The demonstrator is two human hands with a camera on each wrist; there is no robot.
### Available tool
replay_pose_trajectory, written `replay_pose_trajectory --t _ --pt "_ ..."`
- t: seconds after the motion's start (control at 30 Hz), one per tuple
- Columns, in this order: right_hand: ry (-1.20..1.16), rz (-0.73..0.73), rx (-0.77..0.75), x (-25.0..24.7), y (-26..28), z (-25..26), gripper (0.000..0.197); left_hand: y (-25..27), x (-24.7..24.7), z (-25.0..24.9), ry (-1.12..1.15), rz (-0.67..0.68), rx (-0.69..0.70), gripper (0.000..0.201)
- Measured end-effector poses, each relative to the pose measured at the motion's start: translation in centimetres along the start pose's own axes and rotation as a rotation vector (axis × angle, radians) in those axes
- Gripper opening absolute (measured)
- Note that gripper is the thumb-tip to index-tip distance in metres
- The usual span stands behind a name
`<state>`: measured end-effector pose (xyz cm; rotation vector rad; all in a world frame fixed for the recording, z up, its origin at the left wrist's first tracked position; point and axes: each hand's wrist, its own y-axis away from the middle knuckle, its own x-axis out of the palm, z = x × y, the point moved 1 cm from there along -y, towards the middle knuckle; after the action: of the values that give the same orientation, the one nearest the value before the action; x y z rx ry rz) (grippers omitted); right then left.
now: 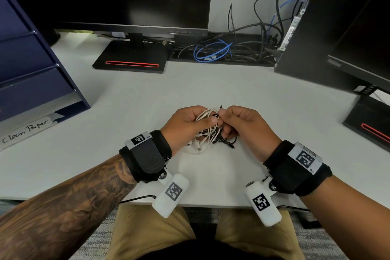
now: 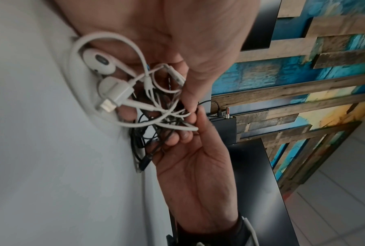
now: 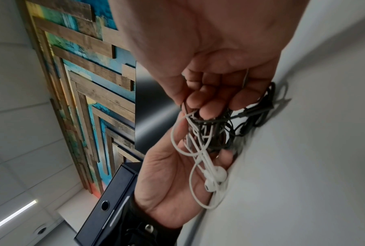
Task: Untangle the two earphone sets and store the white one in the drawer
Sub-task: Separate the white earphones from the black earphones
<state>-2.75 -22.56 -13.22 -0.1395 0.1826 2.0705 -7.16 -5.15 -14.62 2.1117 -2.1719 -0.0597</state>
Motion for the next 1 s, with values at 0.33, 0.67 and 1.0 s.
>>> replay_pose_trajectory --t 0.33,0.67,1.0 --pt "-0.181 -0.073 0.031 0.38 -0.32 -0.06 0.033 -0.18 -0.08 0.0 0.076 -0.035 -0.035 0.02" --pt "-0.158 -0.016 -0.11 0.1 -0.03 0.02 0.025 -0.41 -0.08 0.14 0.152 -0.108 -0.031 0.02" --pt "-0.174 -0.017 -0.068 -0.08 -0.03 0.17 0.01 -0.57 -0.31 0.21 0.193 -0.124 -0.046 0.023"
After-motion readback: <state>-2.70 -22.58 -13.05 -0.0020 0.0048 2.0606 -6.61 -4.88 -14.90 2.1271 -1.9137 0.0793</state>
